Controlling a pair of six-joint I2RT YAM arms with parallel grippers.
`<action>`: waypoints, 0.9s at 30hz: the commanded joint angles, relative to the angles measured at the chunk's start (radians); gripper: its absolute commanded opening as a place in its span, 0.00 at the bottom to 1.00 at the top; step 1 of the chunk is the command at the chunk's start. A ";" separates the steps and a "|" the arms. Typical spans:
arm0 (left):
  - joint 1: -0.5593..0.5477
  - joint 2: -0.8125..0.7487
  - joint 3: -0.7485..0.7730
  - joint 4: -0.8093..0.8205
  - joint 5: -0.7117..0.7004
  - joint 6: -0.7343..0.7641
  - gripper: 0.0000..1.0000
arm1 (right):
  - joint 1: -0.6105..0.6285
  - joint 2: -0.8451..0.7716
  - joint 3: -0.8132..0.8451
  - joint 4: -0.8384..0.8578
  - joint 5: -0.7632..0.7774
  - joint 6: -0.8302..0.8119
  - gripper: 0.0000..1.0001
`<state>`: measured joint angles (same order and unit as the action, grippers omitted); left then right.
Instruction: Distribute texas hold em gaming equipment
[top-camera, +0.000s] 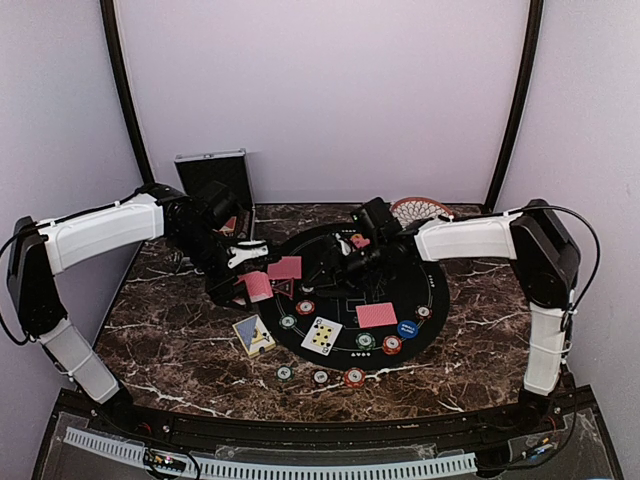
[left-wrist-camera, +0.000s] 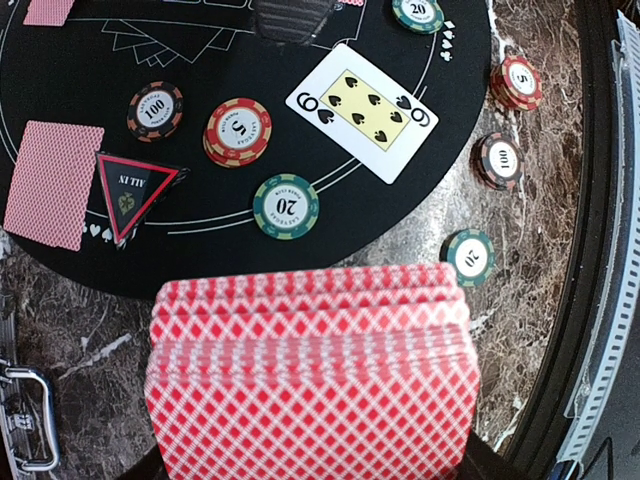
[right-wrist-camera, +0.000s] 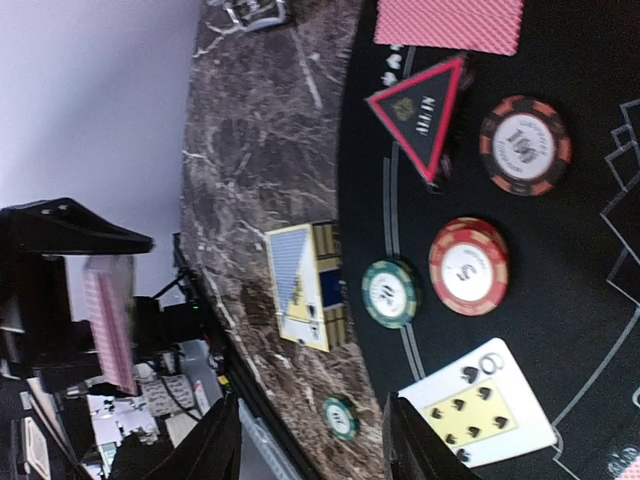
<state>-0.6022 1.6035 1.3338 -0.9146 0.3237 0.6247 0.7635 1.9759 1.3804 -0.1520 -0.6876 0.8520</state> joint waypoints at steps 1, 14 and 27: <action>0.008 -0.056 -0.010 -0.021 0.012 0.010 0.00 | 0.011 -0.031 -0.006 -0.255 0.141 -0.199 0.51; 0.010 -0.054 -0.007 -0.029 0.013 0.013 0.00 | 0.038 0.038 -0.018 -0.298 0.203 -0.258 0.57; 0.010 -0.051 -0.001 -0.030 0.017 0.018 0.00 | 0.030 0.063 0.037 -0.352 0.306 -0.323 0.57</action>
<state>-0.5980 1.5982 1.3323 -0.9184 0.3241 0.6258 0.8059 2.0373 1.3846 -0.4767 -0.4263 0.5571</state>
